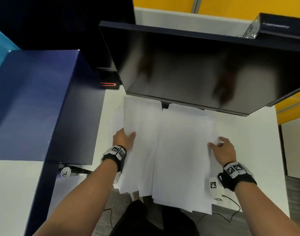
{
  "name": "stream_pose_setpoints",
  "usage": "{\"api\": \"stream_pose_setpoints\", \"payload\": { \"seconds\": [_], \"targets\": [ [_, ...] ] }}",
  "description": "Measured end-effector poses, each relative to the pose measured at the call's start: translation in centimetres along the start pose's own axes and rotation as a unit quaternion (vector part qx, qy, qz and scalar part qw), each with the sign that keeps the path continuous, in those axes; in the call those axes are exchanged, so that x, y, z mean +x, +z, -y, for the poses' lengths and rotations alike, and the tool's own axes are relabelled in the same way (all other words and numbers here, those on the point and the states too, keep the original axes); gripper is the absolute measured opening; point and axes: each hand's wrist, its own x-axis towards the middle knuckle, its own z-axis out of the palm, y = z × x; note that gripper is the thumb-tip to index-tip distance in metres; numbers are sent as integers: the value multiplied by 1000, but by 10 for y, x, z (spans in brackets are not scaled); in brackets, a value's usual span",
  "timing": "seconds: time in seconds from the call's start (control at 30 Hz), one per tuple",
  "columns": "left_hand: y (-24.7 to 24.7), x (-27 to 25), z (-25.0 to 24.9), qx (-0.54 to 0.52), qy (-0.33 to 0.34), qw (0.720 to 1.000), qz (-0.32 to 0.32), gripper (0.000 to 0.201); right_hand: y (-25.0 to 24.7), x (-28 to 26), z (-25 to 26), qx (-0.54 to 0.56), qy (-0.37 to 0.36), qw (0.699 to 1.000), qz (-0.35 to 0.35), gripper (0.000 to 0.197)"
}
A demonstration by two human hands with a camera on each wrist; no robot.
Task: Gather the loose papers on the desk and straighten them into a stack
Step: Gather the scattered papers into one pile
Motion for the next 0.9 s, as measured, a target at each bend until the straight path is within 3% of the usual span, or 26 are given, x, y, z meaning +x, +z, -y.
{"api": "stream_pose_setpoints", "payload": {
  "seconds": [0.07,0.2,0.3,0.37,0.43,0.53,0.67,0.83,0.9],
  "targets": [
    [-5,2,5,-8,1,999,48,50,-5,-6,-12,-10,12,1000,9,69],
    [7,-3,-7,-3,6,996,86,54,9,-20,-22,-30,8,998,45,68],
    [26,-12,-28,22,36,992,122,61,22,-27,-13,-57,-8,996,63,63],
    [37,-21,-42,34,70,985,152,53,28,-27,-9,-64,-19,995,78,64],
    [41,-28,-49,26,102,982,155,44,28,-28,-9,-71,-23,993,88,68],
    [30,-28,-38,14,76,989,125,56,15,-29,-17,-67,6,996,60,70],
    [22,-28,-3,141,52,976,160,49,2,-39,-29,-103,82,991,15,69],
    [42,-41,-6,132,96,969,187,25,24,-51,-12,-101,31,993,51,54],
    [50,-47,-12,111,103,969,193,33,33,-52,-4,-103,14,992,69,55]
  ]
}}
